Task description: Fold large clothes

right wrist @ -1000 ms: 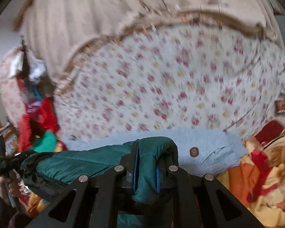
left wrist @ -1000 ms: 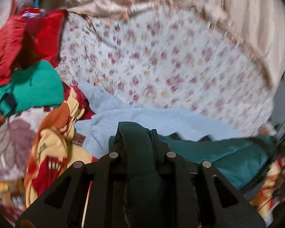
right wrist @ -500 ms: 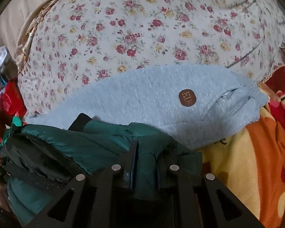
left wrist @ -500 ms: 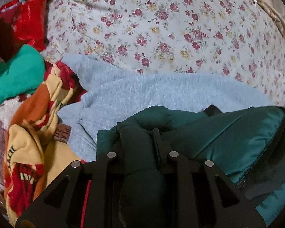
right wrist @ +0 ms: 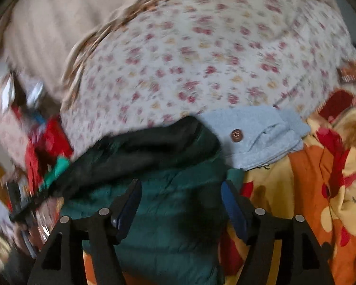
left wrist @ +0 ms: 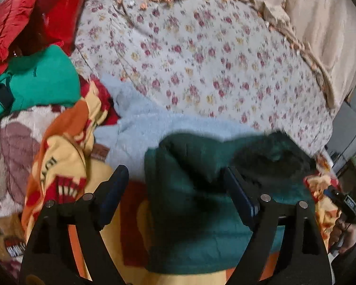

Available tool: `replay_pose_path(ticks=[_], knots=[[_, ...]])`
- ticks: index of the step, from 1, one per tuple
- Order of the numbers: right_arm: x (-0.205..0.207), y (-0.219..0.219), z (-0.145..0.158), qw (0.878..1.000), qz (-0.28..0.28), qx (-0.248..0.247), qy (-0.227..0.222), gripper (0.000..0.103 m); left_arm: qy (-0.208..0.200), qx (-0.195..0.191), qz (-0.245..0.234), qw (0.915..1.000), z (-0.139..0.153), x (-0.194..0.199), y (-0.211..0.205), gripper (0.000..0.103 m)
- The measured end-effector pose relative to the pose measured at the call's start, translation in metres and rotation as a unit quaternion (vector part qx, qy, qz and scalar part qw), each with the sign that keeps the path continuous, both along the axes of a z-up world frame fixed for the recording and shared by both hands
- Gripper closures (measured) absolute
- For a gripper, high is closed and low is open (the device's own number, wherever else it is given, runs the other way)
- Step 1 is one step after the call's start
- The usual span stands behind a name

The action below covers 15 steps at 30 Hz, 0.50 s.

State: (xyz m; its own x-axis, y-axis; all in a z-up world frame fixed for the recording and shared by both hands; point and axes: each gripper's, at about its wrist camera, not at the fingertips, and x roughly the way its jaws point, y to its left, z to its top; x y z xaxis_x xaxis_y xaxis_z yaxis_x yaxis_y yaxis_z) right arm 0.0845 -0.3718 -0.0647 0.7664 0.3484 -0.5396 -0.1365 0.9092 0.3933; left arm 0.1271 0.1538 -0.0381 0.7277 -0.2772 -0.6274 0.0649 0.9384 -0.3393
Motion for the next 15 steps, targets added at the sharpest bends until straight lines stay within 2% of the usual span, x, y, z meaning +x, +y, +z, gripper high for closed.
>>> replay_pose_path(ticks=[3, 7, 11, 13, 15], knots=[[0.009, 0.025, -0.003, 0.999, 0.031, -0.039, 0.014, 0.036, 0.014, 0.02, -0.014, 0.9996, -0.006, 0.007, -0.02, 0.02], [0.039, 0.042, -0.009, 0.997, 0.041, -0.044, 0.049, 0.036, 0.02, 0.061, -0.044, 0.997, -0.011, 0.026, -0.06, 0.02], [0.093, 0.059, -0.01, 0.996, 0.035, -0.025, 0.079, 0.036, 0.01, 0.119, -0.033, 0.9923, -0.004, 0.075, -0.09, 0.02], [0.124, 0.067, -0.015, 0.994, 0.028, -0.022, 0.105, 0.036, 0.007, 0.157, -0.031, 0.9871, -0.005, 0.102, -0.103, 0.02], [0.15, 0.072, -0.024, 0.991, 0.023, -0.018, 0.13, 0.036, 0.028, 0.203, -0.02, 0.9787, -0.019, 0.132, -0.113, 0.02]])
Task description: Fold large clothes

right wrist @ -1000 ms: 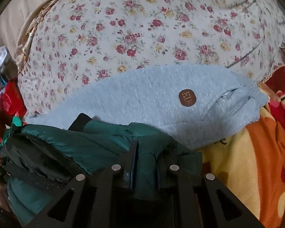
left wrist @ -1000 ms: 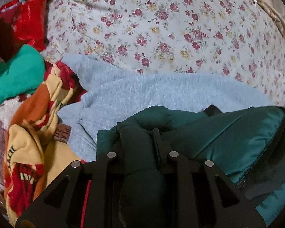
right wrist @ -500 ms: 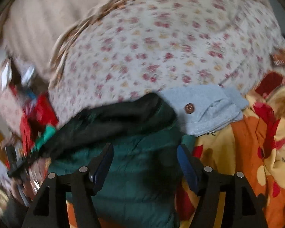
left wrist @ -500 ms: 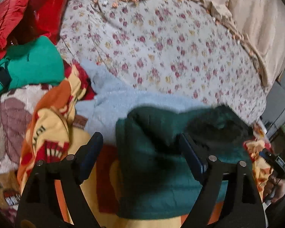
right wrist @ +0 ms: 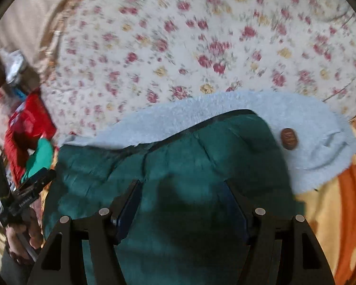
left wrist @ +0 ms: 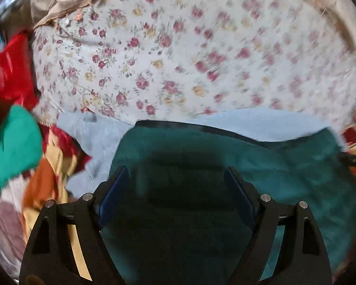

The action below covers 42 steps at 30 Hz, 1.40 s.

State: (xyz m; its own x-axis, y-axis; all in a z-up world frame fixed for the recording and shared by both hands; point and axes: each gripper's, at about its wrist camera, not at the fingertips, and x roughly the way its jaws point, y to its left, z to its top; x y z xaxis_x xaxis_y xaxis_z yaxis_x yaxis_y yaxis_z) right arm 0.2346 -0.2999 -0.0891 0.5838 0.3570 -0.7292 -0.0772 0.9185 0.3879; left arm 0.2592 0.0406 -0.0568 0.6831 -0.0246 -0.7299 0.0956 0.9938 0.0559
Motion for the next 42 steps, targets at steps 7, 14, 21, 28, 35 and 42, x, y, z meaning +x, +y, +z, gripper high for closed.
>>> replay_pose_path(ticks=[7, 14, 21, 28, 35, 42], knots=[[0.025, 0.008, -0.043, 0.997, 0.019, -0.077, -0.007, 0.035, 0.058, 0.022, 0.016, 0.9979, -0.061, 0.025, -0.006, 0.018], [0.021, 0.01, -0.04, 0.995, 0.019, -0.096, -0.02, 0.034, 0.066, -0.003, 0.02, 0.9976, -0.047, 0.028, 0.008, 0.016], [-0.042, -0.013, 0.014, 0.992, 0.035, -0.087, -0.086, 0.032, 0.012, -0.098, -0.001, 0.9951, -0.011, -0.046, 0.089, 0.016], [-0.063, -0.025, -0.018, 0.994, 0.063, -0.076, -0.041, 0.026, 0.074, -0.206, 0.011, 0.9756, -0.065, -0.047, 0.124, 0.002], [-0.069, -0.066, -0.036, 0.998, 0.021, -0.042, -0.045, 0.023, 0.112, -0.241, -0.019, 0.9638, -0.076, -0.019, 0.127, 0.0], [-0.067, -0.111, -0.055, 0.998, -0.009, 0.048, -0.04, 0.023, 0.09, -0.207, -0.028, 0.9738, -0.081, -0.02, 0.118, 0.015]])
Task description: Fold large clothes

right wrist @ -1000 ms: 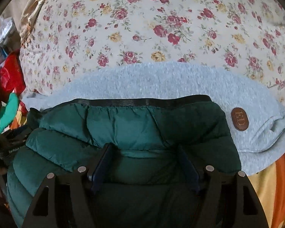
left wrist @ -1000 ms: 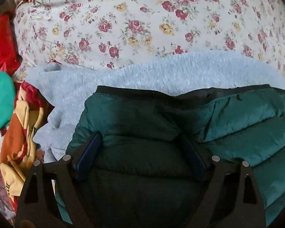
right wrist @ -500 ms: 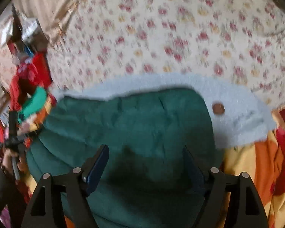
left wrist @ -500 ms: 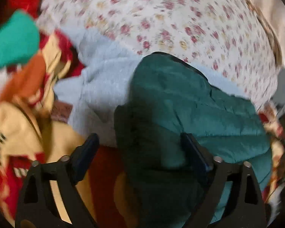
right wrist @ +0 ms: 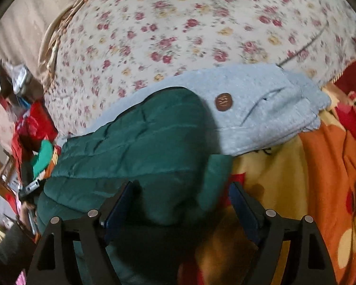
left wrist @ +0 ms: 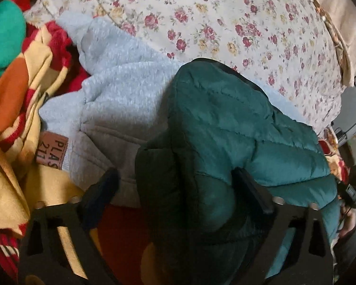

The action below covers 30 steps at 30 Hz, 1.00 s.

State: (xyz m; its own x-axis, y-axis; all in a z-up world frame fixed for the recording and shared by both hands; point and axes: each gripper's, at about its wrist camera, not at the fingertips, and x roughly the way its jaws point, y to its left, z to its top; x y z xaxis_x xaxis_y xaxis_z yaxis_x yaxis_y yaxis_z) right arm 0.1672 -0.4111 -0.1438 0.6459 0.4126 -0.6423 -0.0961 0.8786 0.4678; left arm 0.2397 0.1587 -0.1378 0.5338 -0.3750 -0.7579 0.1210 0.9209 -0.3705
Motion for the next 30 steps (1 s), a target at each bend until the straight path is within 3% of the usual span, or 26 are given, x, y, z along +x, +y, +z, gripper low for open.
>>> replay_pose_path(ticks=[2, 5, 8, 10, 11, 14, 18, 24, 27, 30], knots=[[0.01, -0.005, -0.006, 1.0, 0.013, 0.025, 0.005, 0.023, -0.016, 0.014, -0.001, 0.9998, 0.002, -0.004, -0.005, 0.039], [0.027, -0.009, -0.017, 0.998, 0.024, 0.064, 0.018, 0.021, -0.041, 0.065, 0.003, 0.9971, 0.007, -0.01, -0.019, 0.05], [0.044, -0.011, -0.039, 0.989, 0.046, 0.134, 0.052, 0.019, -0.045, 0.081, 0.004, 0.9957, 0.008, -0.01, -0.023, 0.052], [0.043, -0.007, -0.037, 0.99, 0.056, 0.124, 0.031, 0.032, -0.049, 0.091, 0.006, 0.9946, 0.01, -0.011, -0.027, 0.059], [0.04, -0.003, -0.033, 0.991, 0.061, 0.115, 0.018, 0.043, -0.058, 0.111, 0.008, 0.9921, 0.015, -0.013, -0.032, 0.066], [0.027, 0.01, -0.013, 0.996, 0.067, 0.053, -0.016, 0.068, -0.089, 0.161, 0.019, 0.9828, 0.028, -0.023, -0.047, 0.078], [0.003, 0.017, 0.018, 0.997, 0.061, -0.007, -0.054, 0.077, -0.116, 0.168, 0.037, 0.9783, 0.054, -0.044, -0.052, 0.083], [-0.048, 0.008, 0.066, 0.995, 0.067, -0.011, -0.067, 0.078, -0.124, 0.161, 0.012, 0.9791, 0.106, -0.112, -0.056, 0.084], [-0.076, -0.002, 0.082, 0.996, 0.067, -0.005, -0.066, 0.078, -0.103, 0.142, -0.001, 0.9845, 0.113, -0.141, -0.058, 0.083], [-0.09, -0.012, 0.081, 0.996, 0.068, 0.005, -0.053, 0.078, -0.084, 0.129, -0.005, 0.9881, 0.101, -0.151, -0.06, 0.083]])
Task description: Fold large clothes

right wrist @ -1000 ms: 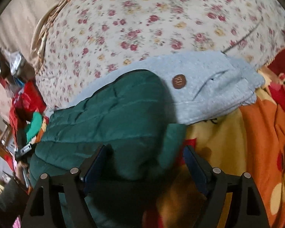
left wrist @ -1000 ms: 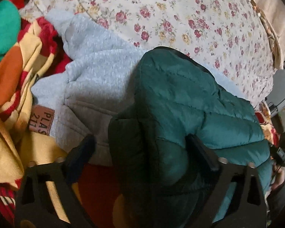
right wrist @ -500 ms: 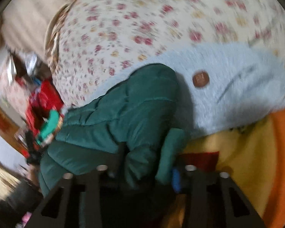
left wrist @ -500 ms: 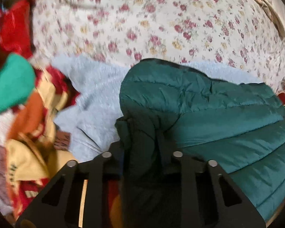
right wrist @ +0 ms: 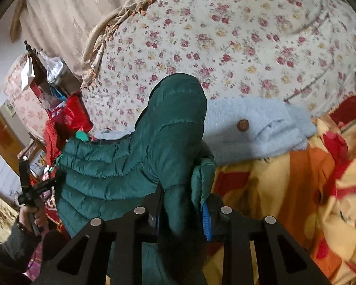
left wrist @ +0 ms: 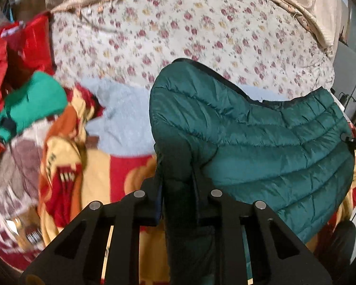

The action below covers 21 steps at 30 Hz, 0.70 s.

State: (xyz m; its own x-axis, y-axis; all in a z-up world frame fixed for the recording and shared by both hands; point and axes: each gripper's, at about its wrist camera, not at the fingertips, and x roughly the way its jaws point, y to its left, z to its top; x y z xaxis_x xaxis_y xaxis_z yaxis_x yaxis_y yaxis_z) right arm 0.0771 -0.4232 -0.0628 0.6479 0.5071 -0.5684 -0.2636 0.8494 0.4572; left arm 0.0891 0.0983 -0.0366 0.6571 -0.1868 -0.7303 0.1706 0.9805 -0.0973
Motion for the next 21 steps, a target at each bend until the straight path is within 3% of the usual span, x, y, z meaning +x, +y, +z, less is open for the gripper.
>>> replay_pose_path(ticks=[3, 5, 7, 10, 12, 14, 16, 19, 21], knots=[[0.005, -0.002, -0.026, 0.999, -0.002, 0.0, 0.034, 0.074, 0.034, -0.001, 0.017, 0.9993, -0.029, 0.01, 0.001, 0.071], [0.012, -0.007, -0.048, 0.997, -0.023, -0.004, 0.075, 0.062, 0.044, -0.007, 0.032, 0.9985, -0.04, 0.012, 0.006, 0.054], [0.01, -0.023, -0.058, 0.991, -0.066, 0.042, 0.11, 0.057, 0.041, -0.016, 0.041, 0.9982, -0.037, 0.01, 0.013, 0.05], [-0.009, -0.041, -0.038, 0.987, -0.111, 0.074, 0.089, 0.054, 0.006, -0.013, 0.053, 0.9985, -0.012, -0.003, 0.021, 0.045], [-0.02, -0.039, -0.012, 0.989, -0.132, 0.045, 0.049, 0.052, -0.039, -0.004, 0.063, 0.9973, 0.012, -0.01, 0.018, 0.037], [-0.022, -0.023, 0.01, 0.991, -0.131, 0.003, 0.02, 0.046, -0.058, -0.012, 0.064, 0.9962, 0.023, -0.006, 0.011, 0.027], [-0.012, 0.009, 0.021, 0.993, -0.105, -0.047, 0.009, 0.037, -0.054, -0.015, 0.052, 0.9971, 0.026, 0.007, -0.01, 0.027], [0.008, 0.059, 0.021, 0.99, -0.069, -0.121, 0.007, 0.036, -0.057, -0.003, 0.03, 0.9979, 0.021, 0.023, -0.044, 0.027], [0.021, 0.078, 0.012, 0.989, -0.056, -0.135, 0.013, 0.036, -0.046, 0.022, 0.033, 0.9982, 0.006, 0.036, -0.064, 0.027]])
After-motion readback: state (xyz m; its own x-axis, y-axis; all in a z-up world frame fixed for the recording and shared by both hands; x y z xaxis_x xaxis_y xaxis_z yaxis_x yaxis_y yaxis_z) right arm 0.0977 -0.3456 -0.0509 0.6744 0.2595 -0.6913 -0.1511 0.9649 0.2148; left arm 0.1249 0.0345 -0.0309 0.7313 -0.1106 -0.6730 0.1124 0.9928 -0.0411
